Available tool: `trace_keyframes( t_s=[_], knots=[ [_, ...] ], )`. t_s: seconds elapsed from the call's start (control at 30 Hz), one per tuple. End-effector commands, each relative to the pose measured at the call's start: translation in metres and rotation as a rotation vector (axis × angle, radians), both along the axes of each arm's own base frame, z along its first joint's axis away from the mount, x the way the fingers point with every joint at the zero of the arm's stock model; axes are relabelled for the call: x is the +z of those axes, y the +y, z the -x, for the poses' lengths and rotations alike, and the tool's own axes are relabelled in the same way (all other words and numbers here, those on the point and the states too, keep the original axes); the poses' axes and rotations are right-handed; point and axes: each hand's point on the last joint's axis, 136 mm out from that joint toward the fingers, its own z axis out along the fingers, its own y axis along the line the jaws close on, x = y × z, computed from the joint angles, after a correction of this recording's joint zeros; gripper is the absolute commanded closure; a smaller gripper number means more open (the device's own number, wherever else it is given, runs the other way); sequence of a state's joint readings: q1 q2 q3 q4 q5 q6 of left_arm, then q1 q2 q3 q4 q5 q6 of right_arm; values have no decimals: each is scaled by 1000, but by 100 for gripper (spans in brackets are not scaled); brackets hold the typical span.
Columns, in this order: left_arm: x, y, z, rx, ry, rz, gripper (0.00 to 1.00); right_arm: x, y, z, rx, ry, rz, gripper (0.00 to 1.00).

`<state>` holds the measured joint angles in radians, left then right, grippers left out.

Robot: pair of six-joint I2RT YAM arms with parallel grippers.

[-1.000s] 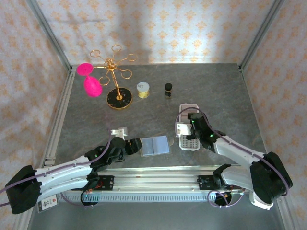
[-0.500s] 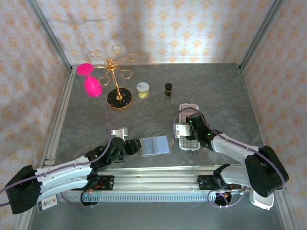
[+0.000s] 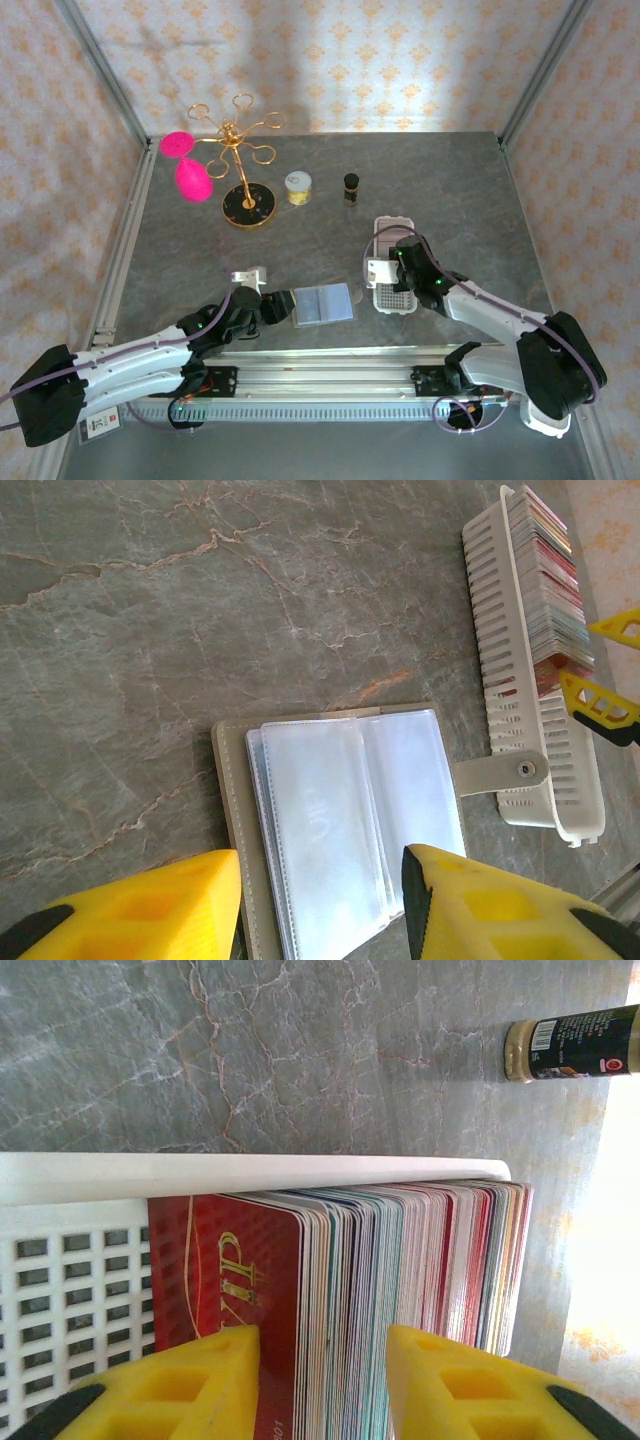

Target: Put the credit cards into the card holder

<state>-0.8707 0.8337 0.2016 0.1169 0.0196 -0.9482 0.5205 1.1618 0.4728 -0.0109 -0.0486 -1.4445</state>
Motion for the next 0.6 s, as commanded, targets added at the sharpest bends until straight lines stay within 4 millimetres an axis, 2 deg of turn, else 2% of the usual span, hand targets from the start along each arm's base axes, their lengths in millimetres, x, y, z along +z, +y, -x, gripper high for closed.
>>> trace_keyframes(
  t_s=[0.0,0.07,0.13,0.4,0.5,0.57],
  knots=[
    [-5,2,4,-6,18,-13,53,-2,-7,2,-24,-3,17,62],
    [-3,0,3,-10,14,-4,53,-4,-6,4,-18,10,12,55],
    [-2,0,3,-11,12,-3,53,-6,-4,5,-15,20,5,39],
    [-2,-2,3,-16,12,7,53,-13,-2,-7,-30,31,32,40],
    [-3,-1,4,-17,13,7,54,-12,-1,-11,-36,24,36,46],
    [-4,-1,4,-13,16,8,54,-10,-1,-11,-35,28,37,53]
  ],
)
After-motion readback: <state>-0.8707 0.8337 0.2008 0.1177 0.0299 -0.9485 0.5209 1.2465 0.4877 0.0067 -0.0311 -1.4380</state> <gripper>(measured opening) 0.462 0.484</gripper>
